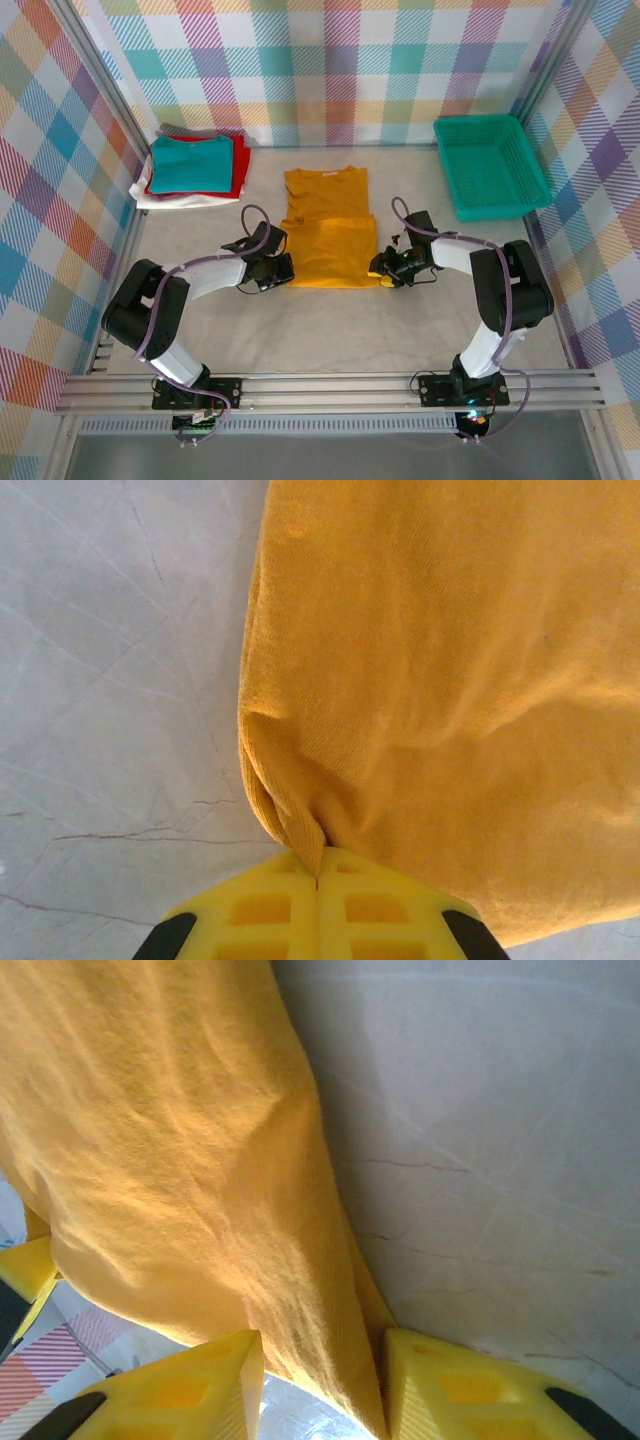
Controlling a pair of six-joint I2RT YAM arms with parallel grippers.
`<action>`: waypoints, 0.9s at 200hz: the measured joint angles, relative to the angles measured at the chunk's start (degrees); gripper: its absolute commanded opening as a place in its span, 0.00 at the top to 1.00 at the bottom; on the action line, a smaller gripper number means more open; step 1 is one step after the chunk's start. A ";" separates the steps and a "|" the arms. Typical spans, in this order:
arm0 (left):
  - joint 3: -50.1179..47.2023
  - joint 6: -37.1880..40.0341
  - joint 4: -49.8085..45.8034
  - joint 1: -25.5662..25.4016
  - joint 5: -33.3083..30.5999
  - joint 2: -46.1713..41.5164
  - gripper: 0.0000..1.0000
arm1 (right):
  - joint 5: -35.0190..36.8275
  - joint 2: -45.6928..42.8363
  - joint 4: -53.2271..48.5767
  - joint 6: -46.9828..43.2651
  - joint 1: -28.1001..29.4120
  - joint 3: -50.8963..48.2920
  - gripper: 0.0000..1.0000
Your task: Fold and stack the t-shirts
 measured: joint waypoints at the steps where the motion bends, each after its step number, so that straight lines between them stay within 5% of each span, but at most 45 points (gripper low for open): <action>1: 0.00 -0.02 0.02 0.00 -0.02 0.00 1.00 | 0.00 0.00 0.02 -0.02 0.00 0.00 0.60; 76: -0.02 -0.04 -0.15 0.00 -0.02 -0.09 1.00 | 2.84 -0.87 -0.66 -0.07 0.90 -0.20 0.62; 180: -1.55 -0.07 -0.13 0.00 -0.42 -3.85 1.00 | 3.28 -1.03 0.15 1.27 3.06 -0.59 1.00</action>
